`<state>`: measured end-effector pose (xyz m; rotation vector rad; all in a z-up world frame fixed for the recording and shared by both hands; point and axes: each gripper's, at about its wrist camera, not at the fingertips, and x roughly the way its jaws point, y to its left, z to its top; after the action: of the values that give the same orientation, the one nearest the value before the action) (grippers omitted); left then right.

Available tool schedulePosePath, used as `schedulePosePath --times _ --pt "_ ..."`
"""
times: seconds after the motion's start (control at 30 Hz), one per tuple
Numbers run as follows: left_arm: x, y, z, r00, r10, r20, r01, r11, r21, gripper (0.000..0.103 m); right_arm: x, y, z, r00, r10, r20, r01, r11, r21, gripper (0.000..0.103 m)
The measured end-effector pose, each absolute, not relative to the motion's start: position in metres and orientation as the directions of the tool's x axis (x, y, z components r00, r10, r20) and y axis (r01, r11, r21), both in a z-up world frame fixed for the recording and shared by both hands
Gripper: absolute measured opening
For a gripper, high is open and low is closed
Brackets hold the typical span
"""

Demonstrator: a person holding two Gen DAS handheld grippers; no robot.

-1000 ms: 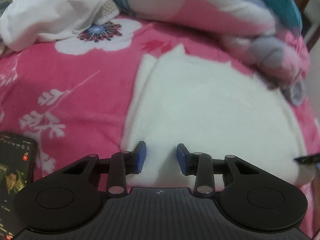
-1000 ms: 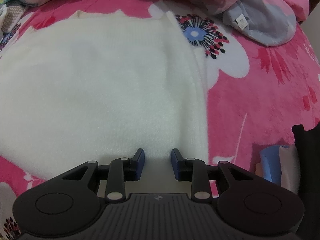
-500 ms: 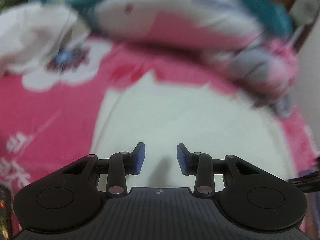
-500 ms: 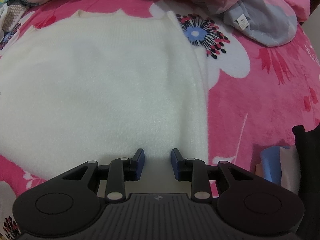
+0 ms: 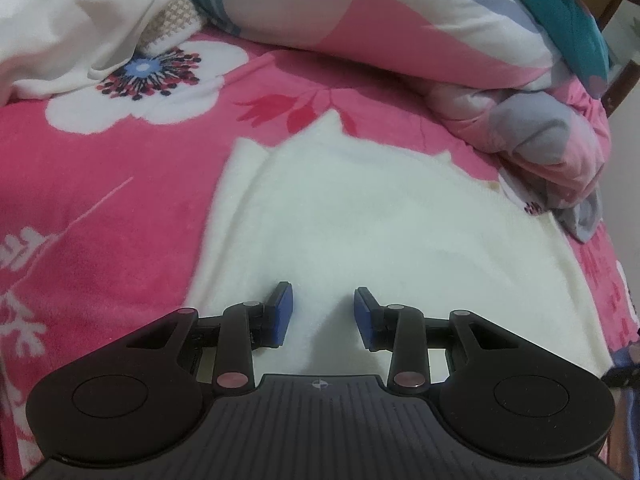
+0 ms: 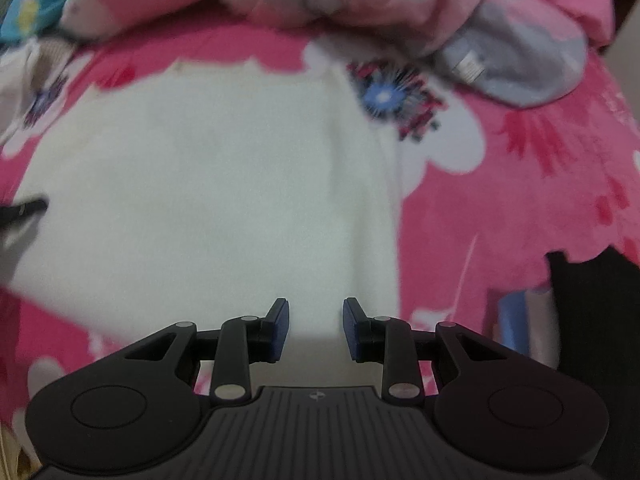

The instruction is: Fold clothes

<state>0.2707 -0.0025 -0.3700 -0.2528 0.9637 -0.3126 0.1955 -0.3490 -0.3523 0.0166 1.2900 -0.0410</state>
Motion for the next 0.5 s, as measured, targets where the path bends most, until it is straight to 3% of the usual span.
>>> schedulePosePath --times 0.23,0.5 --pt "0.270 -0.002 -0.371 0.535 -0.373 -0.758 0.166 0.926 -0.339 0.036 0.194 -0.369 -0.378 0.191 -0.017 -0.981 0.091 0.996 0.000 0.030" --pt "0.266 -0.006 -0.370 0.548 -0.363 -0.754 0.187 0.931 -0.312 0.036 0.233 -0.370 -0.344 0.379 0.027 -0.925 0.092 0.994 0.067 0.030"
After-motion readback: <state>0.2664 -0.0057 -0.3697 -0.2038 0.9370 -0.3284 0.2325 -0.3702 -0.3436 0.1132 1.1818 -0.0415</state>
